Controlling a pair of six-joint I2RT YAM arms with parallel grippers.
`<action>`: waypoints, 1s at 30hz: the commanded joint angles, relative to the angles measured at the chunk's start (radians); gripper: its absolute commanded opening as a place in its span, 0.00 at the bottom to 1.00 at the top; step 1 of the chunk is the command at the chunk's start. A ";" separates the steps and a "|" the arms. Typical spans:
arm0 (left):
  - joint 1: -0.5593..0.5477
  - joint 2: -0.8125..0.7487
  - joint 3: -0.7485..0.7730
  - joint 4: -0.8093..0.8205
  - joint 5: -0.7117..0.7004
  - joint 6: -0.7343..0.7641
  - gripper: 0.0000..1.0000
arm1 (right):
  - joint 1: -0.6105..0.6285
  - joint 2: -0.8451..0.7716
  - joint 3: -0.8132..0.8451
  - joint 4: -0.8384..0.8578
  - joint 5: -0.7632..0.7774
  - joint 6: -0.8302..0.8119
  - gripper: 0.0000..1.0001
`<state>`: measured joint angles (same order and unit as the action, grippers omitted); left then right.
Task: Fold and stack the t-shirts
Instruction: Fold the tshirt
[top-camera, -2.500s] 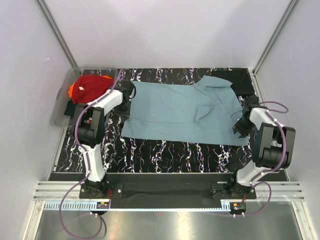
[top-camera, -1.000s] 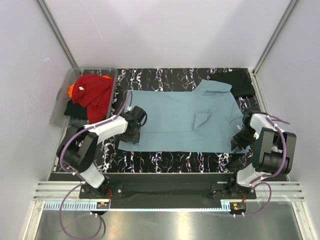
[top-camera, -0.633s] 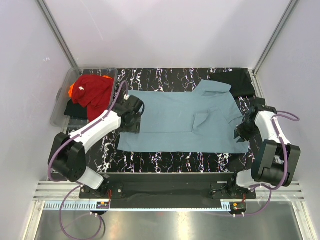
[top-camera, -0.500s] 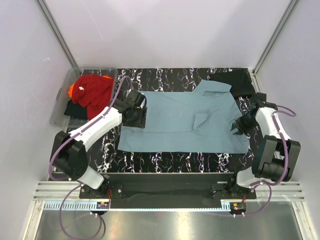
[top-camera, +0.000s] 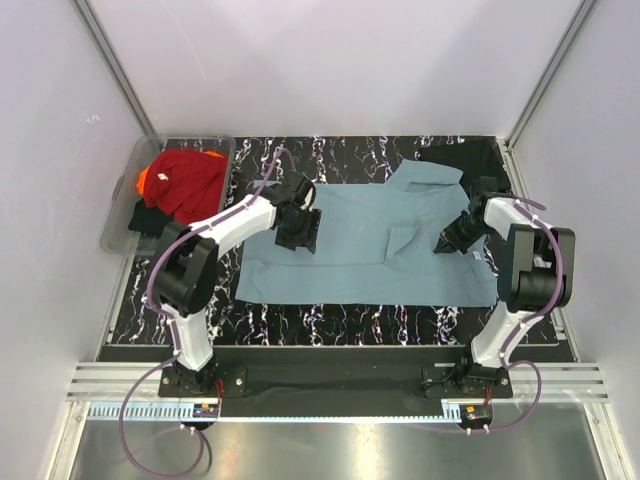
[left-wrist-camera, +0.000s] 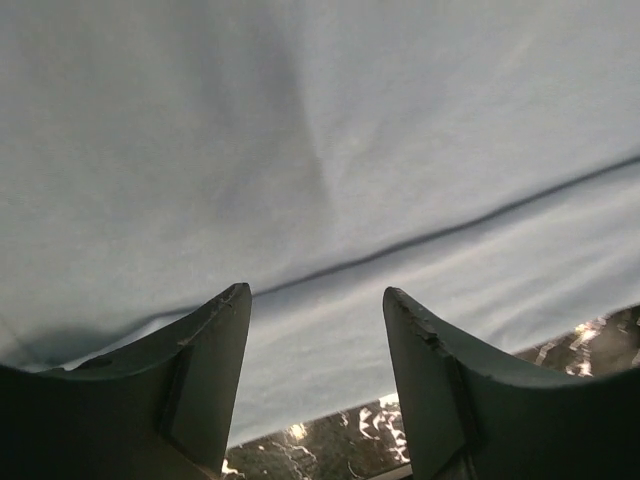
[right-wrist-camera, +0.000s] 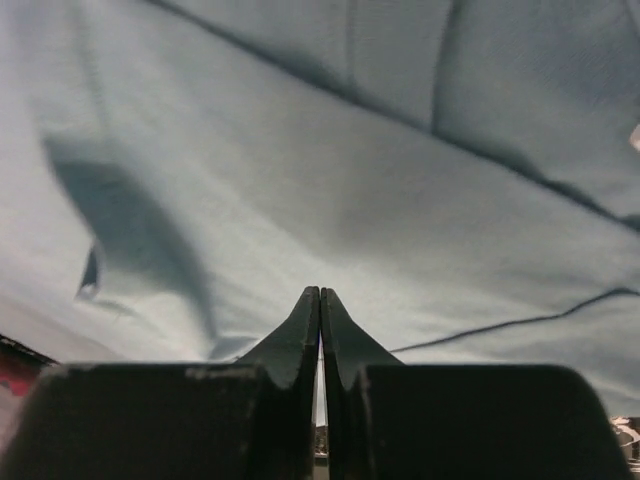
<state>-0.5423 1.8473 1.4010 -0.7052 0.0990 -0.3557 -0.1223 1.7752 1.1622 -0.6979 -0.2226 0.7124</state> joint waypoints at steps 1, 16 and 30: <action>0.011 0.035 -0.031 0.013 -0.001 -0.006 0.61 | -0.002 0.020 0.002 0.021 0.040 -0.016 0.06; 0.015 -0.131 -0.404 0.105 -0.133 -0.160 0.61 | -0.002 -0.154 -0.246 0.006 0.241 -0.090 0.08; -0.030 -0.266 -0.196 0.170 0.028 -0.097 0.63 | -0.004 -0.270 -0.060 0.078 0.069 -0.284 0.34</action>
<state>-0.5503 1.6123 1.0725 -0.6376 0.0151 -0.5236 -0.1234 1.5112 0.9981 -0.6868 -0.1249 0.5129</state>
